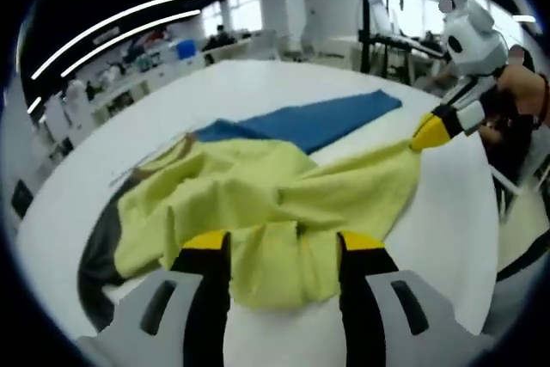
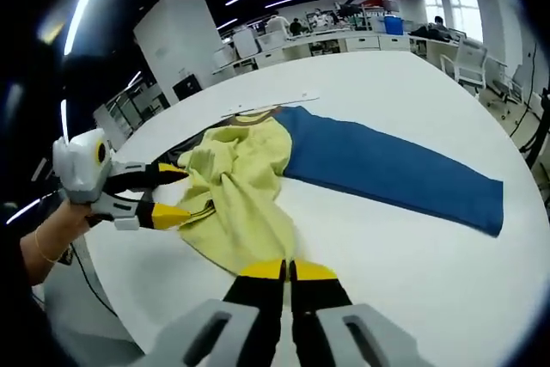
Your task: Fold the garment on the visible template until the final outline fits inside the template.
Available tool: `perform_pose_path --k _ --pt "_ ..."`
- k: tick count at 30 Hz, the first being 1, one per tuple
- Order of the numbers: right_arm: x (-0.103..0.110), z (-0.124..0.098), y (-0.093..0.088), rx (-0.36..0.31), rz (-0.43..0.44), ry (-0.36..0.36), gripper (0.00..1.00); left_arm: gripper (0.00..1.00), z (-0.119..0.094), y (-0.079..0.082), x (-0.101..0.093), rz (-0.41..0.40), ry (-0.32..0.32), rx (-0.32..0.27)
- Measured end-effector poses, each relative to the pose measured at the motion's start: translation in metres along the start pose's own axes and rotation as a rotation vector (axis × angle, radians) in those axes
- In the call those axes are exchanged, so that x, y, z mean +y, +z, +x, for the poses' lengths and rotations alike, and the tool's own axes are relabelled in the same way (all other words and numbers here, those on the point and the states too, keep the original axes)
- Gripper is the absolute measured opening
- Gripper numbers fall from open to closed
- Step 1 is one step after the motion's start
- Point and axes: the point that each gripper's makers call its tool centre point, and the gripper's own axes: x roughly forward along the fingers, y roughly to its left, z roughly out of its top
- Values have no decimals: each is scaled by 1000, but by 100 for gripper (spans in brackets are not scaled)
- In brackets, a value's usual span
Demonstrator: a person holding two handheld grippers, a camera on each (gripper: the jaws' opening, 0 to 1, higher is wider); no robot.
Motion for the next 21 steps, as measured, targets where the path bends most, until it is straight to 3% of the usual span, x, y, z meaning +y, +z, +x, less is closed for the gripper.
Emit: perform_pose_path --k 5,11,21 --pt "-1 1 0 -1 3 0 0 53 -15 -7 10 -63 85 -3" --pt "0 0 0 -5 14 1 0 44 -23 -23 14 -242 152 -9" --pt "1 -1 -1 -9 10 7 0 33 -22 -40 11 -419 179 -29"
